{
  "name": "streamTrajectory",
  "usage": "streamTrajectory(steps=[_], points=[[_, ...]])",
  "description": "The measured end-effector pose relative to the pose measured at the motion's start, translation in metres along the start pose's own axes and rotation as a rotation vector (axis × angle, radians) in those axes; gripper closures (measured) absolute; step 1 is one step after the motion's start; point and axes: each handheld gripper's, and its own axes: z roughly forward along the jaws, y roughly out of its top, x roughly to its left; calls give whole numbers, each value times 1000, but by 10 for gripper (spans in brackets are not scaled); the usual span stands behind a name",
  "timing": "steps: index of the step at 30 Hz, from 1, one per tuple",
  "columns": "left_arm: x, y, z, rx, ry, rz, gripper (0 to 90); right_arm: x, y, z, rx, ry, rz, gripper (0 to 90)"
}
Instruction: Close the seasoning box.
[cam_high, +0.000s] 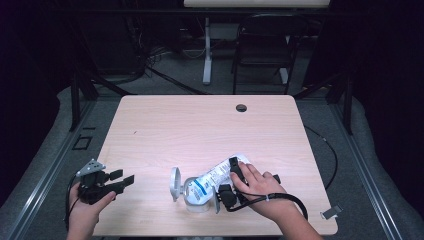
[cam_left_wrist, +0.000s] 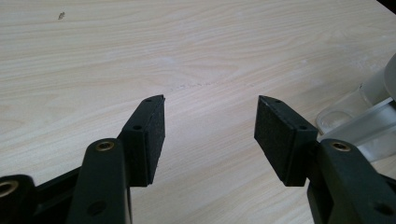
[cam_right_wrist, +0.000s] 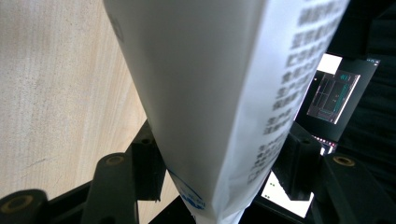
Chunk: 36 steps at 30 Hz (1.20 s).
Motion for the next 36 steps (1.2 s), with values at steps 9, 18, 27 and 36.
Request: streamTrajectory(steps=[9, 18, 27, 36], points=[[0, 0, 0, -4, 2, -2, 437, 0, 0, 0, 0, -2, -6, 440], [1, 0, 0, -2, 0, -2, 437, -1, 0, 0, 0, -4, -9, 440], [0, -1, 1, -4, 0, -3, 437, -1, 1, -1, 11, -6, -21, 440], [1, -1, 1, -1, 0, -4, 437, -1, 1, 0, 2, -10, -20, 441]])
